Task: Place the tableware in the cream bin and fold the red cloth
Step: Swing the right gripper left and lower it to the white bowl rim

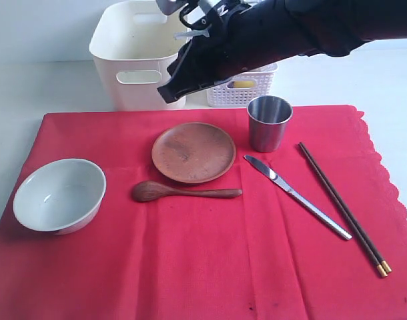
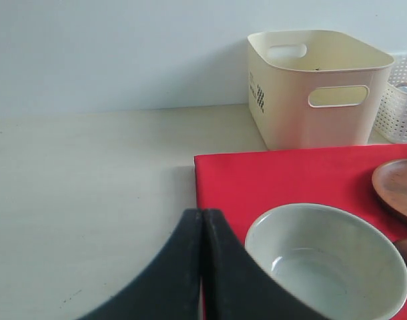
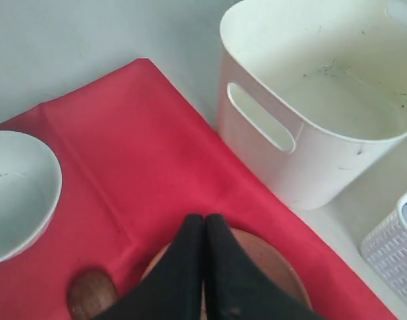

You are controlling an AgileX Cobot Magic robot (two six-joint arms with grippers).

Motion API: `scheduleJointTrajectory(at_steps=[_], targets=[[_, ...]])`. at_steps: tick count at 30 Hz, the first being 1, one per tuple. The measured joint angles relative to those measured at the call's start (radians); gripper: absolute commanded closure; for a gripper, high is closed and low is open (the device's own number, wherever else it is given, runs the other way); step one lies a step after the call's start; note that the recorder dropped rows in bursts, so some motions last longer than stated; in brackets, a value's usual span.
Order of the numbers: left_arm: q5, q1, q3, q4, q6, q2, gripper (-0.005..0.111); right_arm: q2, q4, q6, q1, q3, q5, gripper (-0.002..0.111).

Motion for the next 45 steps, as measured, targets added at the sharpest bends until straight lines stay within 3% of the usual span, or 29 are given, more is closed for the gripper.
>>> scheduleJointTrajectory(at_steps=[16,32,38,41,45], targets=[[0.0,0.0,0.0,0.0,0.0,0.0,0.106,0.0,0.087,-0.069,0.009,0.0,0.196,0.108],[0.0,0.0,0.0,0.0,0.0,0.0,0.106,0.0,0.088,-0.102,0.238,0.0,0.204,0.108],[0.0,0.0,0.0,0.0,0.0,0.0,0.106,0.0,-0.063,0.071,0.273,0.0,0.227,0.108],[0.0,0.0,0.0,0.0,0.0,0.0,0.106,0.002,-0.136,0.171,0.276,0.0,0.229,0.103],[0.0,0.0,0.0,0.0,0.0,0.0,0.106,0.03,-0.153,0.221,0.276,0.0,0.229,0.088]])
